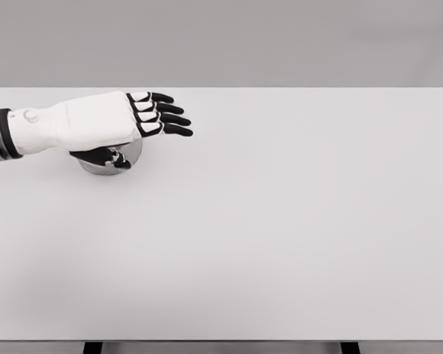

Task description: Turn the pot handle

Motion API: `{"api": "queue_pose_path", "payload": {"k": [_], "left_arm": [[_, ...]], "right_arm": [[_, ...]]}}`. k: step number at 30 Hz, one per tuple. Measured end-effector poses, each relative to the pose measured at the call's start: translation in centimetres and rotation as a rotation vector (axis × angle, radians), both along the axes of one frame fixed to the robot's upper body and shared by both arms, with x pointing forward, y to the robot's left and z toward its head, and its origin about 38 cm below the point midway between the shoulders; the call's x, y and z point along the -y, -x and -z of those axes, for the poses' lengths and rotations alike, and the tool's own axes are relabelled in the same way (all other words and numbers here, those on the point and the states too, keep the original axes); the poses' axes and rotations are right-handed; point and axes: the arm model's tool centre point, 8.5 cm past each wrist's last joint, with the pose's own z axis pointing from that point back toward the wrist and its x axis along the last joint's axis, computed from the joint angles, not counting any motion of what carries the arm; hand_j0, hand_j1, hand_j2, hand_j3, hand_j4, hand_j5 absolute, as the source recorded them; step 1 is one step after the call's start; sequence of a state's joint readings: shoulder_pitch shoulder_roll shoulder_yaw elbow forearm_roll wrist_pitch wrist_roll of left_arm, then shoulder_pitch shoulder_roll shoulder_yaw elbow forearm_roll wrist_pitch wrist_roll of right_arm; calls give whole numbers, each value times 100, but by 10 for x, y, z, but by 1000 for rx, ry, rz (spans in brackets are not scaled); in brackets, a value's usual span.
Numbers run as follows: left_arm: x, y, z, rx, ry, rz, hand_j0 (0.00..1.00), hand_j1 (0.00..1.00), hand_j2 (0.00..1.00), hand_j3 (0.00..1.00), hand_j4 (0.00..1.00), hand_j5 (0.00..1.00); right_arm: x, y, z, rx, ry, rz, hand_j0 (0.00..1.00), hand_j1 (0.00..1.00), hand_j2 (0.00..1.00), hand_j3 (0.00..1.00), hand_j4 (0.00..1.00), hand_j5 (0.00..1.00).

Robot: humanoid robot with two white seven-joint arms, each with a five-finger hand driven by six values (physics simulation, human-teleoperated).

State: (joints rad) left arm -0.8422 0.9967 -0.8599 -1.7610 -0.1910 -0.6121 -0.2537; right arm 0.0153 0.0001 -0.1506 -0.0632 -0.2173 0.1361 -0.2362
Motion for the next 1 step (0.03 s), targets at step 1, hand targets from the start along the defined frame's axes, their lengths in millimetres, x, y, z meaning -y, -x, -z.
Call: {"api": "queue_pose_path", "payload": {"k": [1], "left_arm": [[0, 0, 0, 1, 0, 0, 100, 100, 100, 100, 100, 100]], "right_arm": [[0, 0, 0, 0, 0, 0, 100, 100, 100, 100, 100, 100]]}}
